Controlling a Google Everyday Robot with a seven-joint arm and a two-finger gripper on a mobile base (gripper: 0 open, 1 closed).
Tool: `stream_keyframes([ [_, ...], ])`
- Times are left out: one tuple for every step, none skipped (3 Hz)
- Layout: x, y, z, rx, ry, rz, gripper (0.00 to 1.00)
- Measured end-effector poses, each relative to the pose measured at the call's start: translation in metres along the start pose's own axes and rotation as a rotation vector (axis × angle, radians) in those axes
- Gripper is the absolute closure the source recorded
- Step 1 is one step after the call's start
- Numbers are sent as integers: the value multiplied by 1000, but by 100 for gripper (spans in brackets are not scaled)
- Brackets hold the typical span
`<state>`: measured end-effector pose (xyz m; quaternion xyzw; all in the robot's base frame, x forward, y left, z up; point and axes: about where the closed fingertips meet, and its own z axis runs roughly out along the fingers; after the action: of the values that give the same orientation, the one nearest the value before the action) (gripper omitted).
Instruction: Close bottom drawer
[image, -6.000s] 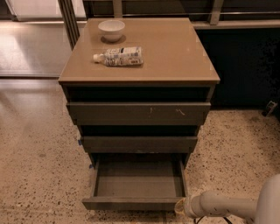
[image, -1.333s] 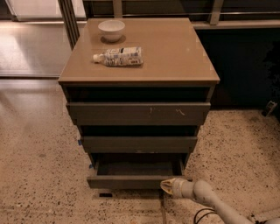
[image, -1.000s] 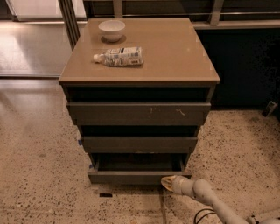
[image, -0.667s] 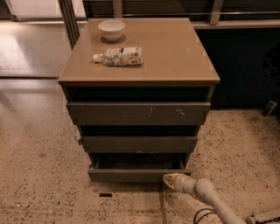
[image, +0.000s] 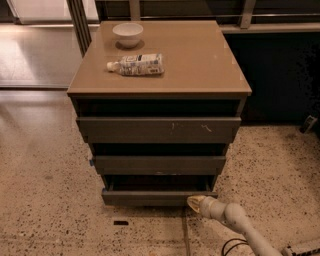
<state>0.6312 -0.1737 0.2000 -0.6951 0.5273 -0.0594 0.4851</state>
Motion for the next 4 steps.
stream_keyframes([
  [4,-7,5,13,4,-11,100],
  [27,-58,23,58,19,-79,100],
  [29,-59,23,59,23,-79,100],
  [30,-59,6,55,33,-52,100],
])
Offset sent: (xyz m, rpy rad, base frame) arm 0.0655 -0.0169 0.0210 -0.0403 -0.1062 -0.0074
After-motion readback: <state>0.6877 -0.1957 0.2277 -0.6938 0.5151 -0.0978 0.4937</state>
